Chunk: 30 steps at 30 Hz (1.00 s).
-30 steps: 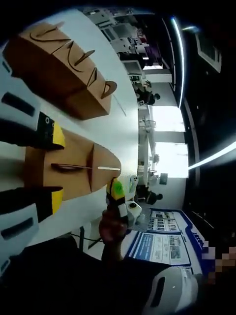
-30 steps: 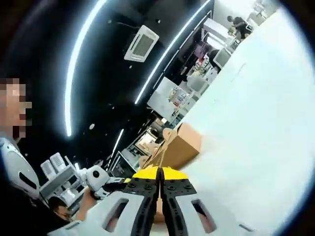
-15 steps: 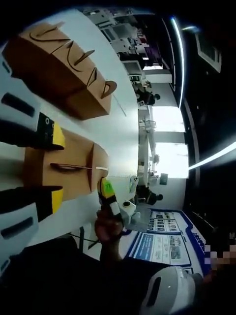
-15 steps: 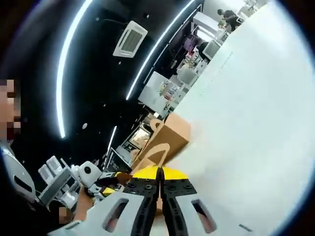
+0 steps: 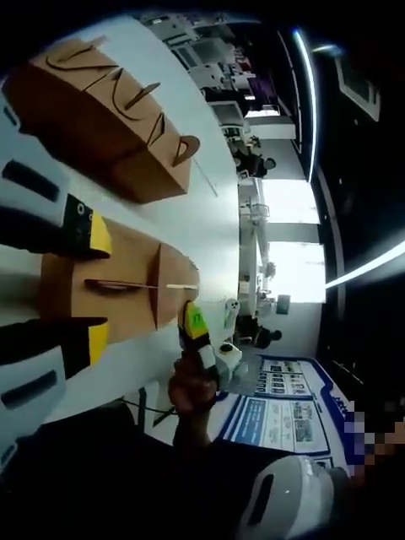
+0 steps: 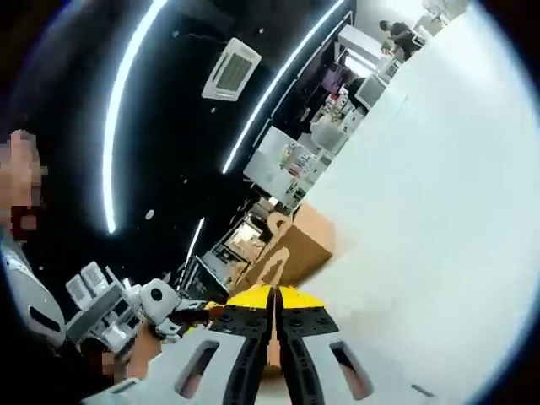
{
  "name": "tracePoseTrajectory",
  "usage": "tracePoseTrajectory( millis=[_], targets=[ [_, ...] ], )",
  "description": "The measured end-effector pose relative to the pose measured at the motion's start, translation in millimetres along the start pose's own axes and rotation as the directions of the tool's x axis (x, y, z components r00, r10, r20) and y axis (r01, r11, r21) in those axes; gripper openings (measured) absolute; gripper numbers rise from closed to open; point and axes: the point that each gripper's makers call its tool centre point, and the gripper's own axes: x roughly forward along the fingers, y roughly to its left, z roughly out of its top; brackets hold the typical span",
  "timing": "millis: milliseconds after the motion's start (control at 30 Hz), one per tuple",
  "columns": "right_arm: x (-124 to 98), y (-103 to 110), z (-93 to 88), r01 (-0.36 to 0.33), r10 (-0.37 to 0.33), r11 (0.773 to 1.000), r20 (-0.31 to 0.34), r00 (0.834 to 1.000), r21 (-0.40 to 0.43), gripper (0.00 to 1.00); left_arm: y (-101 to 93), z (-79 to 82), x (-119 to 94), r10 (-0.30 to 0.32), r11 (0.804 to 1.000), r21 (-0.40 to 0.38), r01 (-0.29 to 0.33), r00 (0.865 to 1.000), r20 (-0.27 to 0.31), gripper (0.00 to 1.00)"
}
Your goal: Pick up one paper box from the group, open the paper box, and remove the item inside
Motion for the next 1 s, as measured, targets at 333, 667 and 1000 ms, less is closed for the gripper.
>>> tracePoseTrajectory(
  millis=[333, 667, 1000],
  targets=[
    [5.2, 17.0, 19.2, 0.026, -0.024, 0.961, 0.009, 1.000, -0.276, 0.27, -0.1, 0.5, 0.3, 0.001, 1.000, -0.001, -0.001, 1.000, 0.006, 0.30],
    [24.6, 98.9, 47.2, -0.039, 0.115, 0.535, 0.028, 0.993, -0.844, 0.25, 0.0, 1.1, 0.1, 0.003, 1.000, -0.001, -0.003, 1.000, 0.011, 0.30],
    [59.6, 75.5, -0.8, -0.118, -0.009, 0.414, -0.134, 0.991, -0.903, 0.16, 1.0, 1.4, 0.0, 0.010, 1.000, -0.002, -0.010, 1.000, 0.022, 0.30]
  ],
)
